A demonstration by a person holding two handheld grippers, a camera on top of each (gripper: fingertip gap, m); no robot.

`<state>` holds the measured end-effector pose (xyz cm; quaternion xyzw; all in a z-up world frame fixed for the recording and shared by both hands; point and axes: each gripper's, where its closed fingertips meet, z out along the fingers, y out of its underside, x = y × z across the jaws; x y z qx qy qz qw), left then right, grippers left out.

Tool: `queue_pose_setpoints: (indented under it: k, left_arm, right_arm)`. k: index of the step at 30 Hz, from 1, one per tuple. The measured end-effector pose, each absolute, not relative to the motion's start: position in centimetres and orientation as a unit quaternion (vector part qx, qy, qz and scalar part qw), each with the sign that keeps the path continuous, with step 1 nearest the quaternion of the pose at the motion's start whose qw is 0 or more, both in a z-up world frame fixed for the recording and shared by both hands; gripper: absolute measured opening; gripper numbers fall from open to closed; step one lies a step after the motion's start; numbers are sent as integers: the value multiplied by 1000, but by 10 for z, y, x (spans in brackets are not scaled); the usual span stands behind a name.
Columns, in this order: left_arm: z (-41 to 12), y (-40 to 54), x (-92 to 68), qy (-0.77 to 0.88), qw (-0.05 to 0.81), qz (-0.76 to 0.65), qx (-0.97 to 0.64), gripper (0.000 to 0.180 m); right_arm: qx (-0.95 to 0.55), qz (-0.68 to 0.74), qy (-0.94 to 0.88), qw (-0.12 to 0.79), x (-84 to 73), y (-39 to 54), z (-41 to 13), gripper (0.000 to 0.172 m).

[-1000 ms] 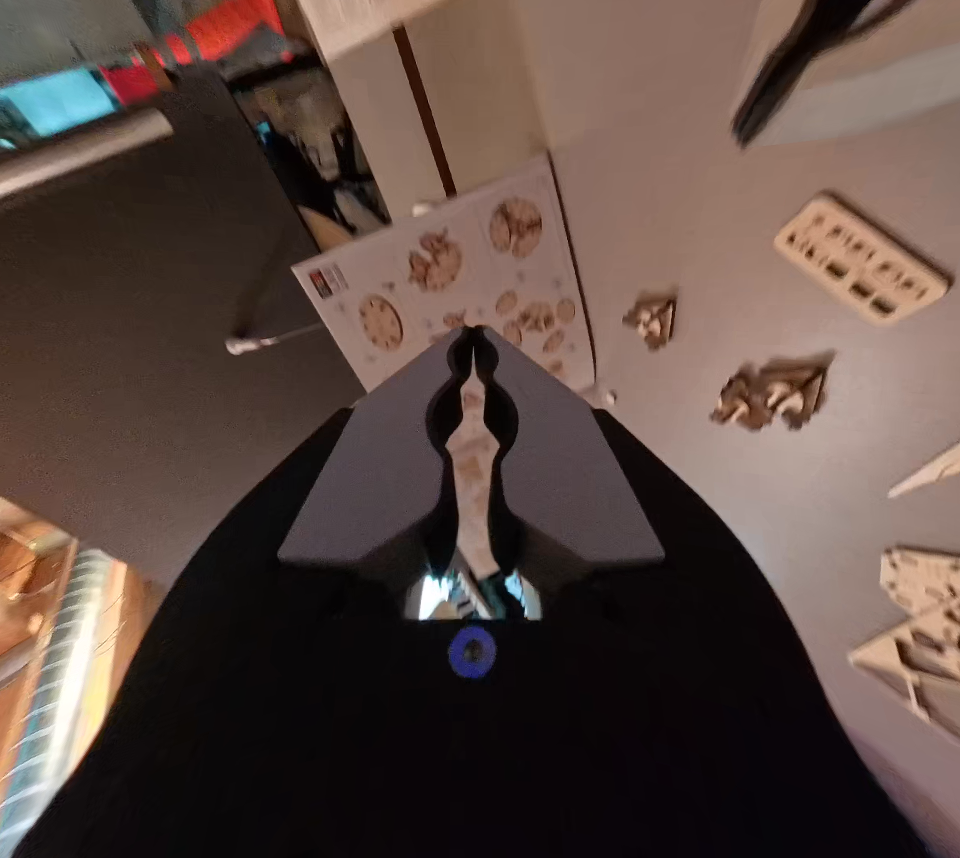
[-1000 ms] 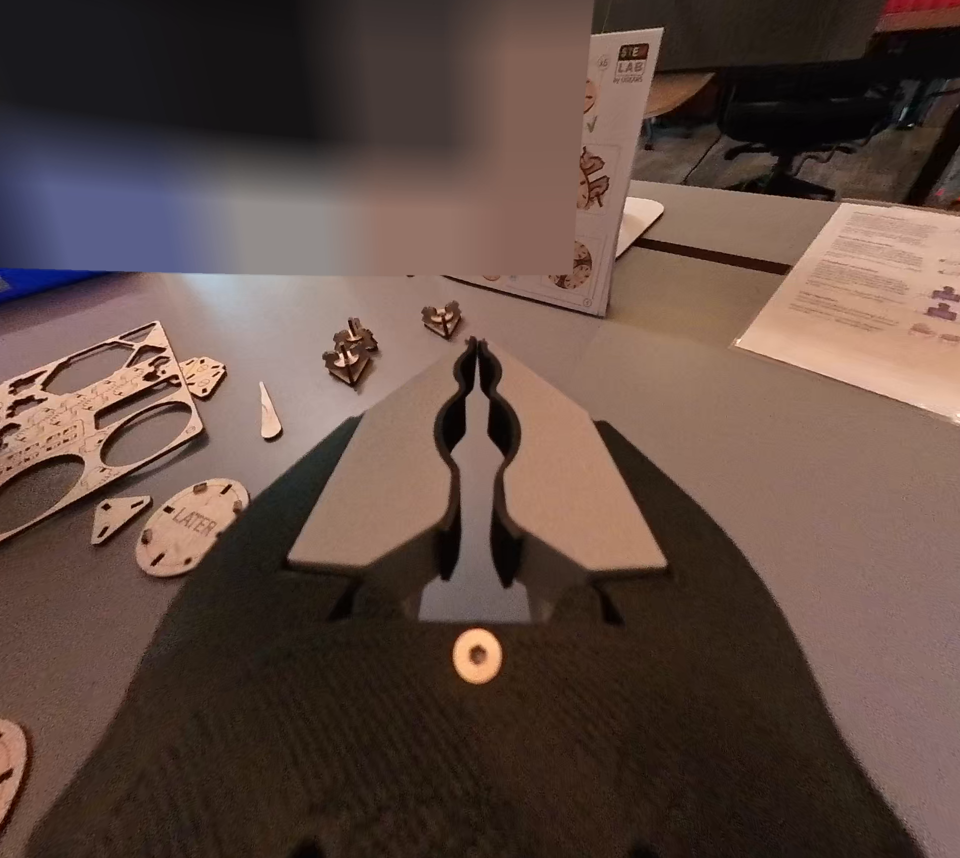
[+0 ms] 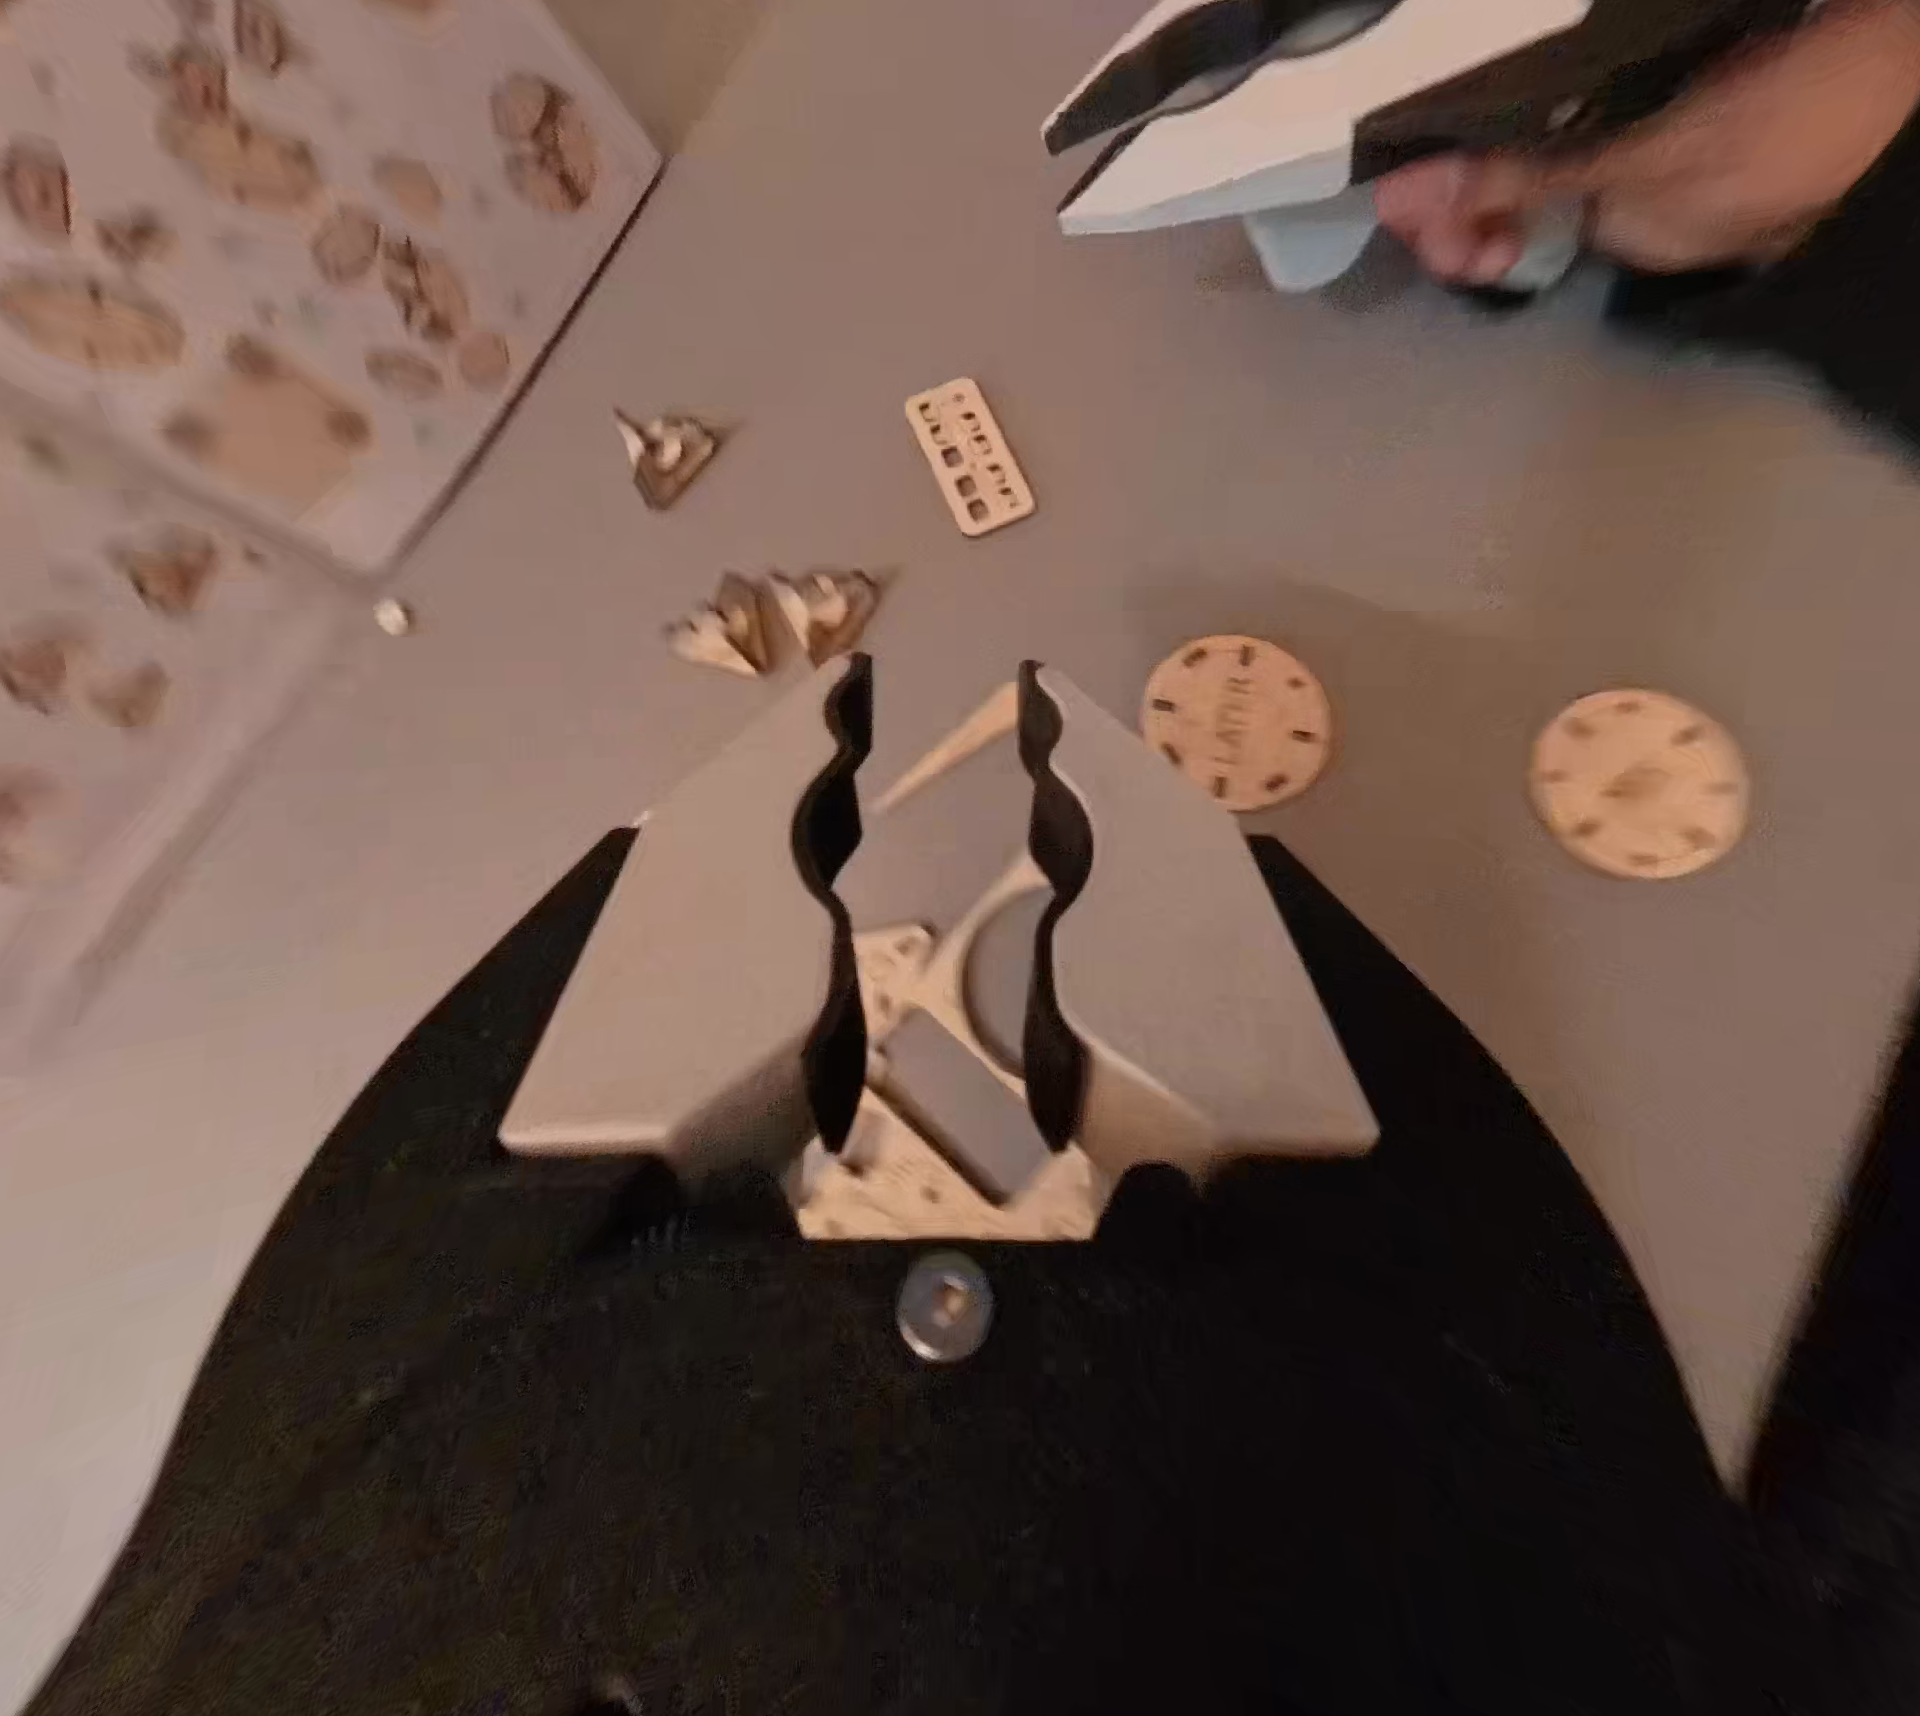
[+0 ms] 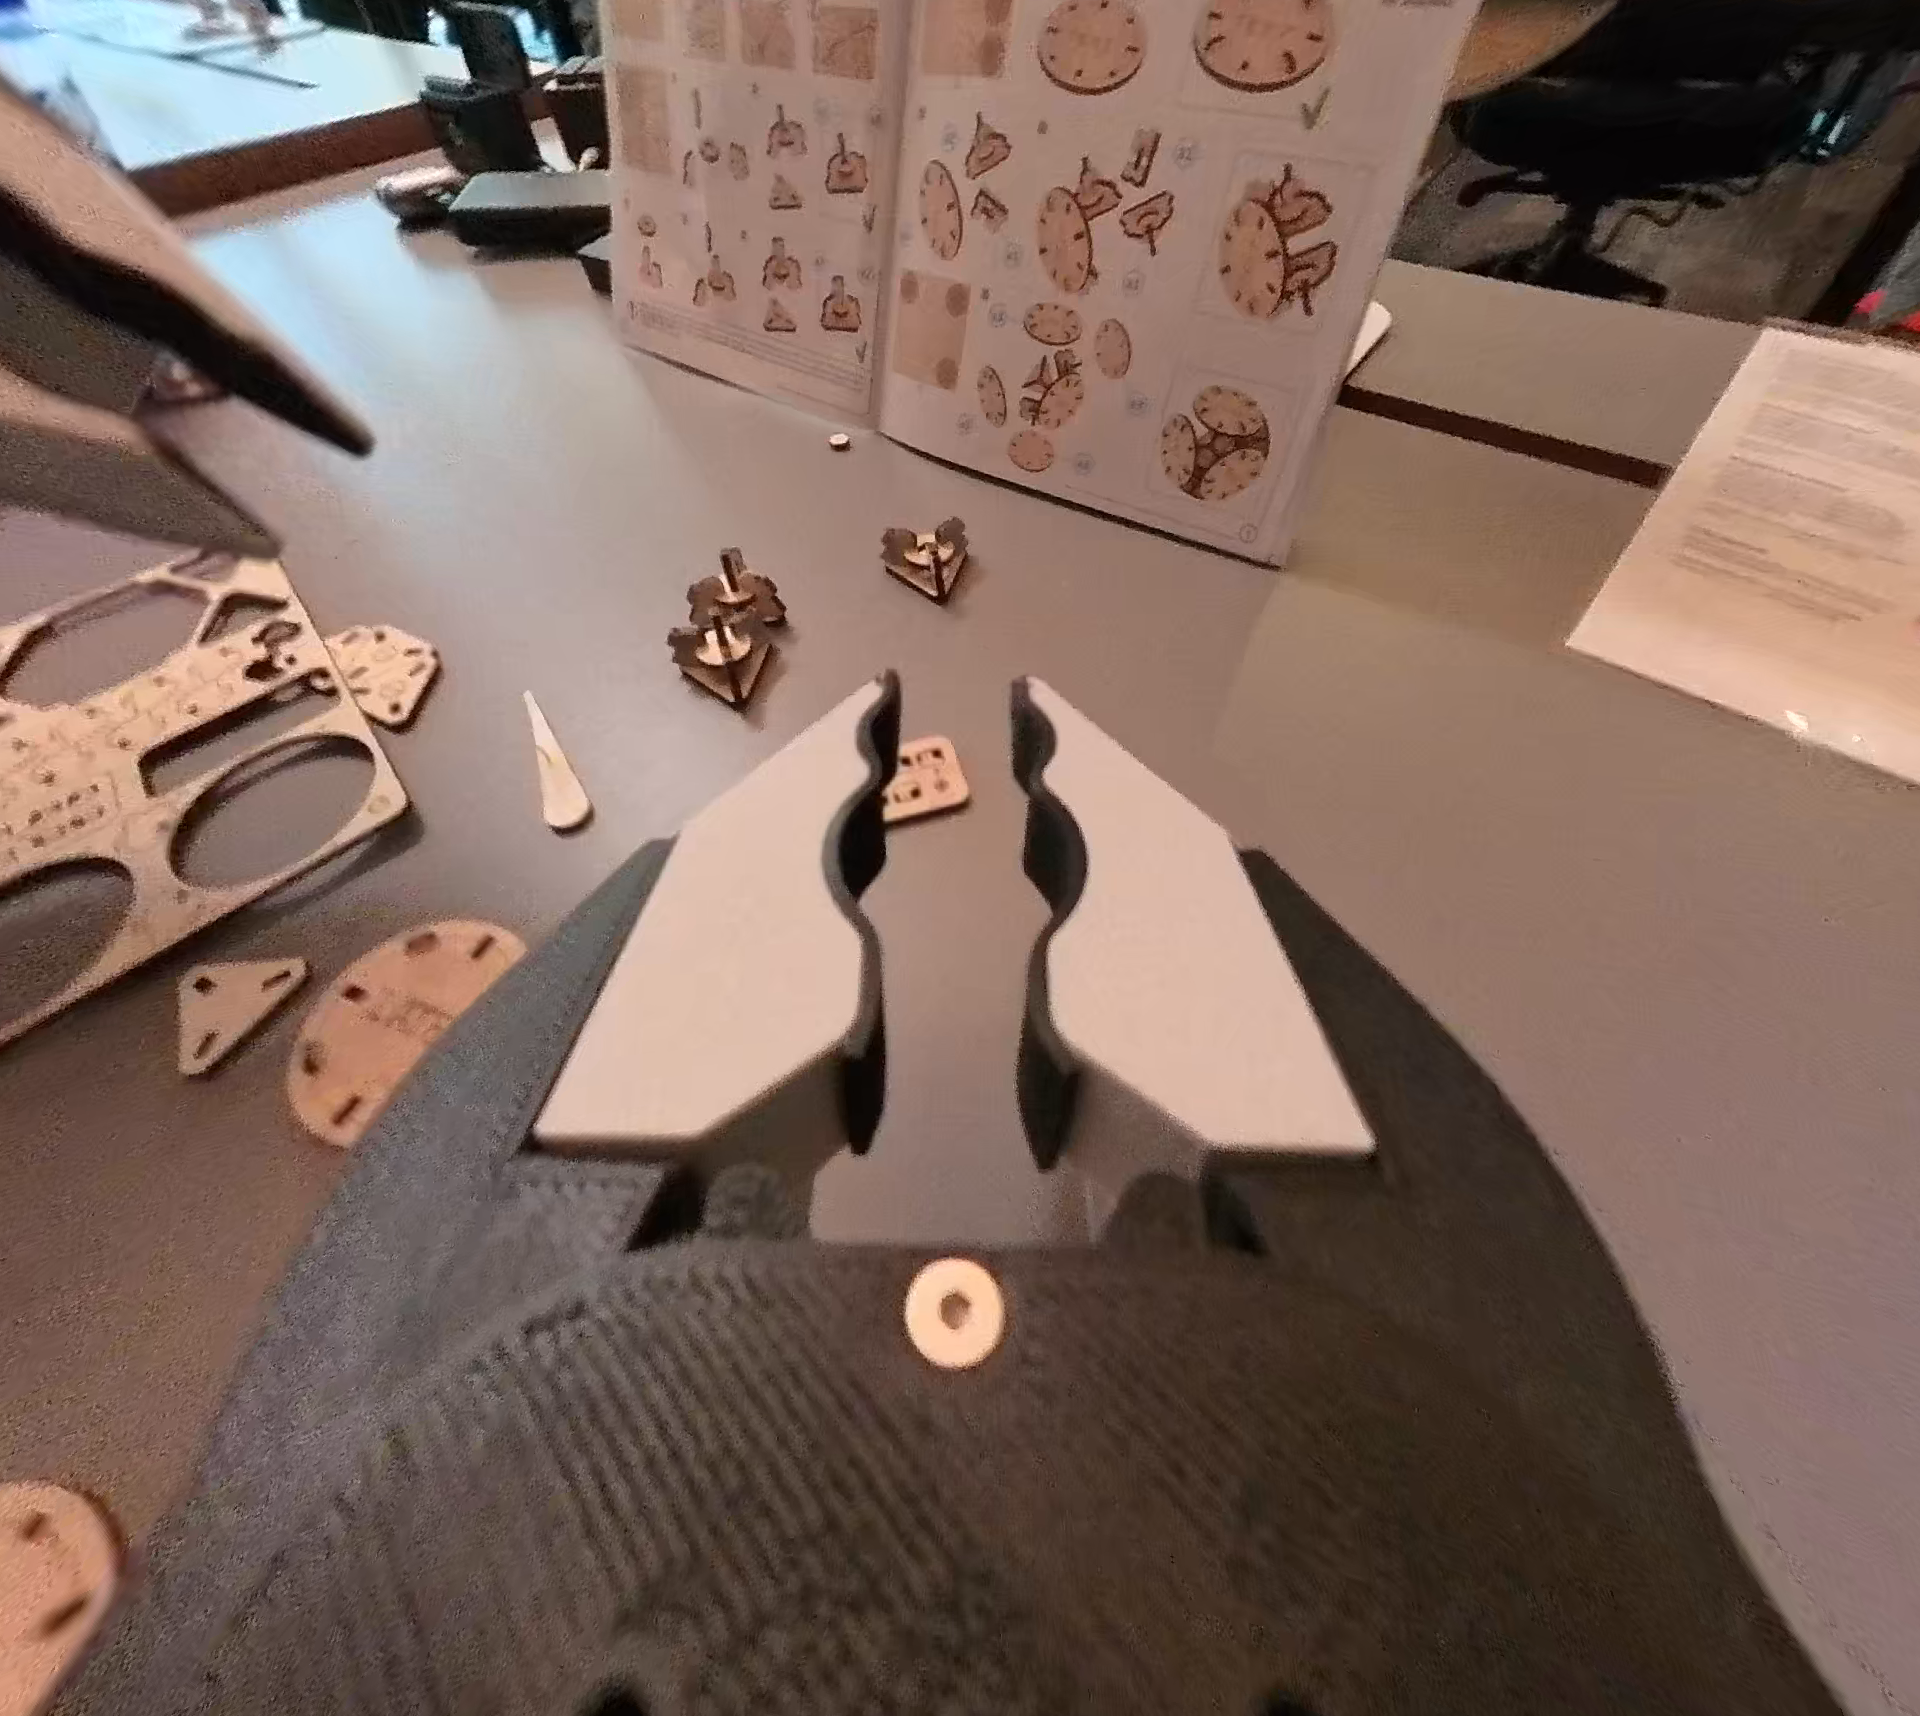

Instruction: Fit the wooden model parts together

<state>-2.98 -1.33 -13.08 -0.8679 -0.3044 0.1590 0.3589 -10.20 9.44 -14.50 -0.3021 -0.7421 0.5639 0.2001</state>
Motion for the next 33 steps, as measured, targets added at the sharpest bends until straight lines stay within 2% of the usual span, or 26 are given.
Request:
queue_pose_setpoints:
  k: [2,4,6,9,12,16,19,24,28,30,31,33]
  left_arm:
    - [-125,-23,-6,-358,411,122,-830,38]
    - [-122,-40,10,-407,425,125,-799,41]
    - [-123,-55,24,-441,420,143,-780,44]
    - [-125,-61,38,-477,421,160,-755,53]
    - [-126,-40,48,-489,446,142,-736,57]
    - [-129,-10,58,-483,447,153,-737,64]
    - [-137,5,64,-469,421,184,-754,69]
    - [-154,10,58,-454,349,246,-782,69]
    - [-152,19,53,-453,359,248,-777,70]
    - [-150,20,49,-444,366,263,-775,63]
    - [-150,19,48,-435,365,271,-777,49]
    - [-152,15,48,-432,354,272,-784,0]
  right_arm:
    - [-325,583,-726,164,-90,81,-134,34]
    - [-328,614,-702,150,-77,68,-110,46]
    - [-312,655,-664,181,-68,60,-87,45]
    - [-291,632,-689,206,-55,54,-104,53]
    - [-303,680,-632,216,-39,69,-90,45]
    - [-313,703,-602,213,-6,89,-79,42]
    - [-311,687,-614,232,10,100,-74,44]
    - [-301,664,-645,230,32,106,-74,49]
    - [-310,680,-620,241,33,119,-65,42]
    - [-316,690,-610,228,31,121,-62,41]
    - [-318,692,-609,221,31,121,-63,41]
    - [-320,692,-612,213,29,119,-67,41]
